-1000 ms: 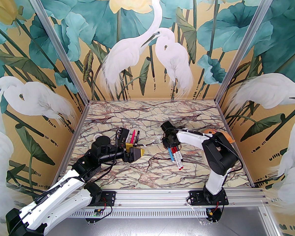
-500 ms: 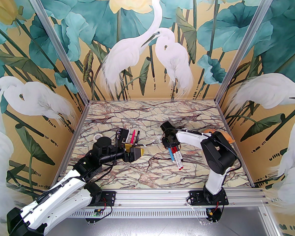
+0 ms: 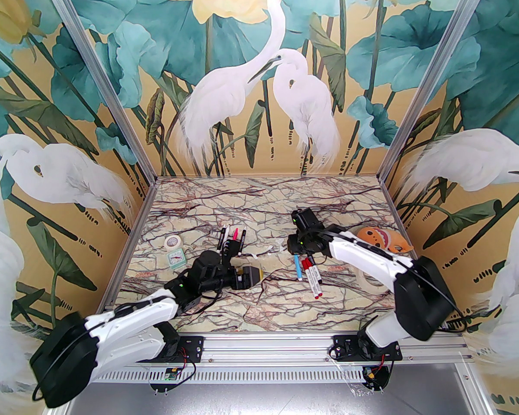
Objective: Open the pen caps
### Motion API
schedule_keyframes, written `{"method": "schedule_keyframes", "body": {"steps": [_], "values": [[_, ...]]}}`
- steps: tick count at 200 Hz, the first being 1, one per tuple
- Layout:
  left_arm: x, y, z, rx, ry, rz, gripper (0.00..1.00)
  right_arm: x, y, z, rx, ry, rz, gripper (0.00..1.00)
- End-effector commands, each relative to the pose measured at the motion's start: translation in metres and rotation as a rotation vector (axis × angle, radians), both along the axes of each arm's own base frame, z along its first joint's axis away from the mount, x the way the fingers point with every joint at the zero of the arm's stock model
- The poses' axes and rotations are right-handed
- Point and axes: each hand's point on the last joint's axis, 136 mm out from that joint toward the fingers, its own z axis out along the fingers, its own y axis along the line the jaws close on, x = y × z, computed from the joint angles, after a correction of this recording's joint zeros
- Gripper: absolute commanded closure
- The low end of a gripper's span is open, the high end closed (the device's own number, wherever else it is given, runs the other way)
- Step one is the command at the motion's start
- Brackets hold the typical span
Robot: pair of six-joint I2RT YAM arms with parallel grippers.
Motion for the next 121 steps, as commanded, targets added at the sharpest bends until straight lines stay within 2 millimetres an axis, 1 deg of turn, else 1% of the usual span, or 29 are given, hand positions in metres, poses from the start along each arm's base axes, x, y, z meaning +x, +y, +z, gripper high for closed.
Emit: {"method": "schedule_keyframes", "body": {"steps": [1, 12, 27, 58, 88, 121], "values": [[0.012, -0.027, 0.033, -0.152, -0.046, -0.014, 0.16, -0.006, 0.015, 0.03, 0.167, -0.033, -0.031, 0.78], [0.014, -0.036, 0.034, -0.165, -0.046, -0.024, 0.17, -0.007, 0.02, 0.044, 0.231, -0.06, -0.036, 0.78], [0.014, -0.047, 0.043, -0.205, -0.057, -0.042, 0.2, -0.01, 0.025, 0.061, 0.3, -0.088, -0.043, 0.79], [0.014, -0.065, 0.058, -0.235, -0.084, -0.073, 0.24, -0.014, 0.034, 0.086, 0.431, -0.12, -0.054, 0.8], [0.014, -0.074, 0.068, -0.272, -0.087, -0.101, 0.27, -0.019, 0.042, 0.102, 0.534, -0.146, -0.055, 0.8], [0.012, -0.082, 0.074, -0.298, -0.079, -0.136, 0.31, -0.028, 0.053, 0.114, 0.616, -0.15, -0.02, 0.8]]}}
